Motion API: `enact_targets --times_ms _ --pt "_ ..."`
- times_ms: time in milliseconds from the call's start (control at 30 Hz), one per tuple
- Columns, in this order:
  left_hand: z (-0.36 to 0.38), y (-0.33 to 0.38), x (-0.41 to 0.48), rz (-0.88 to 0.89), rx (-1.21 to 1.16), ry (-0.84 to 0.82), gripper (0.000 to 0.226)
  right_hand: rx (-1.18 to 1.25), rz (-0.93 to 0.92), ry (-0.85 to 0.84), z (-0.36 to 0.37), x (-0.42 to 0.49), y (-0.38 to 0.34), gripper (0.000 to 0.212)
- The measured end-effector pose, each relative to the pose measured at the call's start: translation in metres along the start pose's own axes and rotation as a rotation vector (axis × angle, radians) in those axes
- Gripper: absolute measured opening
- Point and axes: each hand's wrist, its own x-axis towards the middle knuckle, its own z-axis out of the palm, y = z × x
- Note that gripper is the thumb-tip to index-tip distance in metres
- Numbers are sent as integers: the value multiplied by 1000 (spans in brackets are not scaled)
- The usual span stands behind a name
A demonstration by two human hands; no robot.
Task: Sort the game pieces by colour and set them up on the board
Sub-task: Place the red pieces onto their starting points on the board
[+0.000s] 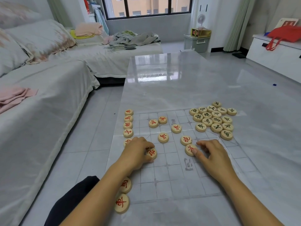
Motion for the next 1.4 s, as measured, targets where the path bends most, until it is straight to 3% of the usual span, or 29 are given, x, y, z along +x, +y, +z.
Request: enact_targets --times_ms 133,267,333,600,733,1000,1167,1300,1400 --pt "0 1 -6 83 7 -52 44 -18 -1 -1 0 0 0 33" --pt "-1 -2 -12 133 -14 -134 53 -13 2 17 0 -1 -1 32" --pt "-1 -1 -13 103 -45 -110 60 -13 7 15 0 0 -1 34" --pt "-1 -2 -9 14 -95 15 37 -211 92 -102 7 39 -26 44" --pt "-5 -6 2 -7 -39 38 37 -337 125 -167 14 57 -46 24" --pt "-27 -17 48 -118 -244 114 28 -130 -202 -272 15 -19 -85 23" --pt "-23 -4 90 -141 -255 92 24 -83 -266 -268 40 -48 -73 34" --pt "-2 31 101 -48 -395 18 29 -79 -322 -225 47 -49 -67 42" --pt "-9 27 107 -34 -422 73 30 -61 -321 -232 46 -48 -65 46"
